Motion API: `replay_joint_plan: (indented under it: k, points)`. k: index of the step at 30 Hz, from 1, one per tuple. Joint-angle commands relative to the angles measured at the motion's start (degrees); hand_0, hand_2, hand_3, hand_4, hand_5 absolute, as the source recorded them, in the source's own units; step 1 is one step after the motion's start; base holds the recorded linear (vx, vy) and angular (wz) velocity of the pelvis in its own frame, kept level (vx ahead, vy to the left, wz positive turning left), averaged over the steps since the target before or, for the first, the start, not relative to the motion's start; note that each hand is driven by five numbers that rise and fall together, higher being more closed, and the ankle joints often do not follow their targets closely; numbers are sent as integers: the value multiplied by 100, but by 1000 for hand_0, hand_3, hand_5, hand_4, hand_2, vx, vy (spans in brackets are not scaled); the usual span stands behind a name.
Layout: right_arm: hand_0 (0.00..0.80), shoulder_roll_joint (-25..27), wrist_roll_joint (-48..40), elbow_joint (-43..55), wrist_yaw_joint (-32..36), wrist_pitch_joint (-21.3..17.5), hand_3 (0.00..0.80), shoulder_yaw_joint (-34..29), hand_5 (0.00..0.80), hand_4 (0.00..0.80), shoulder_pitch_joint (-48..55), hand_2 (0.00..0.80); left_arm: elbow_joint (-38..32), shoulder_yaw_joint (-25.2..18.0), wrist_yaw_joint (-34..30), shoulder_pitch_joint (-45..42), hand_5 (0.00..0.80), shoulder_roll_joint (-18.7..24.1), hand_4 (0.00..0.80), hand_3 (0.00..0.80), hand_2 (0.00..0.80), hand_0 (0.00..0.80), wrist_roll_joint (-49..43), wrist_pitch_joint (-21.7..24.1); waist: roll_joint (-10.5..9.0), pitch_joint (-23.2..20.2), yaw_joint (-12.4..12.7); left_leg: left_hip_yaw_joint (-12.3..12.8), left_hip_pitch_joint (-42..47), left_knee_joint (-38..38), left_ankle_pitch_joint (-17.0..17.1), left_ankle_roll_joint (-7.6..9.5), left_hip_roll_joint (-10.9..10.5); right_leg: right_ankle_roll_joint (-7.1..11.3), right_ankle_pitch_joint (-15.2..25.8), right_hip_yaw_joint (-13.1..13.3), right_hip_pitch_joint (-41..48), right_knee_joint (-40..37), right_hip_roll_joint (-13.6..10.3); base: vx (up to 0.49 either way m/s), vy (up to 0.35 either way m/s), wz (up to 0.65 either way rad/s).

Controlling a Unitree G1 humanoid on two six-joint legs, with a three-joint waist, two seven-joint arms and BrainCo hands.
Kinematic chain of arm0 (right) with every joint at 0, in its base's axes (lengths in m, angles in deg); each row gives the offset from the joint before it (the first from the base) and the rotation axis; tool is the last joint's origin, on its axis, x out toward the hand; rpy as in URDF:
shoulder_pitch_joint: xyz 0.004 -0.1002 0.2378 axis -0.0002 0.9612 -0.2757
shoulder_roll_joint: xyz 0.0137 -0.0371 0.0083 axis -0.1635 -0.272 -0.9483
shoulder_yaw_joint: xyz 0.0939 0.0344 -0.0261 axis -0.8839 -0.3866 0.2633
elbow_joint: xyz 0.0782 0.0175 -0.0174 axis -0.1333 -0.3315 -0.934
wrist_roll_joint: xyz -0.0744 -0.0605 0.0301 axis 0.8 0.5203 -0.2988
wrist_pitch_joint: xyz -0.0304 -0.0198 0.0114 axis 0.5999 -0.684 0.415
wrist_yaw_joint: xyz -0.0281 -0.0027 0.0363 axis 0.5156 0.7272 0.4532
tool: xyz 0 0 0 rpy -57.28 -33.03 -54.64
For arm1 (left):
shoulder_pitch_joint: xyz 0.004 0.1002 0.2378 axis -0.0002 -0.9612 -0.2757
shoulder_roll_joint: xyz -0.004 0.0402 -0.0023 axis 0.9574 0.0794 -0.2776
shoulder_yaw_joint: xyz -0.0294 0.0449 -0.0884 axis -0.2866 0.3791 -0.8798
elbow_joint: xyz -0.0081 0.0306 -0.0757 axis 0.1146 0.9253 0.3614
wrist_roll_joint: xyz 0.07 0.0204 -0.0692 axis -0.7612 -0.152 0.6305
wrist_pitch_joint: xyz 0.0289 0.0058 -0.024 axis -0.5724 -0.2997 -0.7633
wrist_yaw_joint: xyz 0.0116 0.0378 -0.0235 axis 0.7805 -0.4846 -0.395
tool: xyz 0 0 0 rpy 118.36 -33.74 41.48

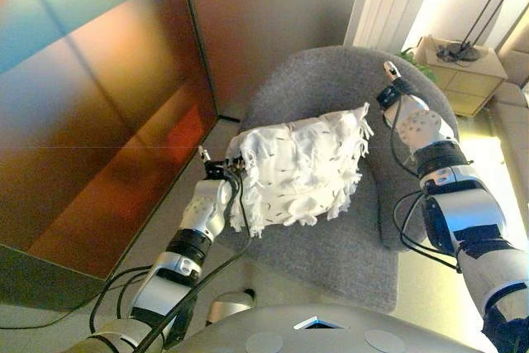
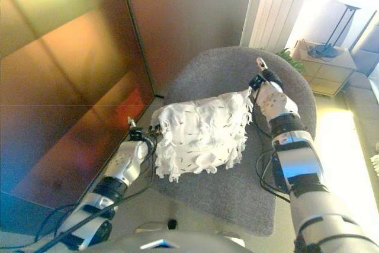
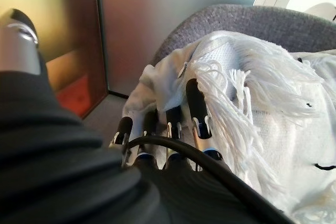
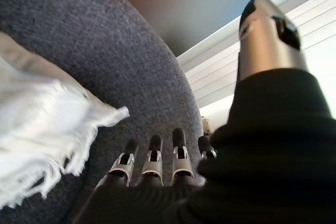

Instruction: Pick up the cushion and take it to the sofa

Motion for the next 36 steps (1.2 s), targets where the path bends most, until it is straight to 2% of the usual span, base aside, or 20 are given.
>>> replay_joint_plan:
  k: [1,9,15,24,30,36]
  points:
    - [0,377,195,400,340,-190,0,-148,0,0,108,0,-174,-87,-311,126,0,50,0,0,0,0,-493,-397,-258,-367,242,550,-3,587,-811,141,0,-7,-72,-162,-262,365,-76,-64,-40,-6]
    - [0,671,160,888,724,-101,0,-195,0,0,468,0,-579,-516,-512,-88,0,537,0,0,0,0,-1421,-745,-273,-343,247,624,-113,593,-782,124,8,-39,-61,-214,-370,335,-50,-71,-32,-1]
    - [0,873,231,1039,909,-114,0,-260,0,0,701,0,-854,-750,-543,-176,0,804,0,0,0,0,-1970,-735,-291,-330,256,640,-173,565,-747,111,7,-42,-60,-247,-412,307,-33,-61,-26,0]
    - [0,1015,224,1014,1335,-220,0,-281,0,0,950,0,-1223,-876,-778,-121,0,1038,0,0,0,0,-2690,-622,-305,-306,242,694,-241,559,-711,79,16,-40,-60,-278,-479,307,-18,-42,-24,-2]
    - [0,837,1042,1806,2250,-419,0,-262,0,0,1565,0,-1808,-934,-1231,-409,0,1091,0,0,0,0,-3571,-927,-305,-257,201,743,-320,577,-702,79,13,-33,-59,-270,-578,346,-28,-49,-29,0]
    - [0,340,2078,3480,3626,-1088,0,-419,0,0,3456,0,-2623,-1015,-2054,-1524,0,861,0,0,0,0,-5075,-1407,-301,-163,128,725,-440,583,-680,149,-22,-16,-45,-147,-760,394,-10,-87,-46,-4]
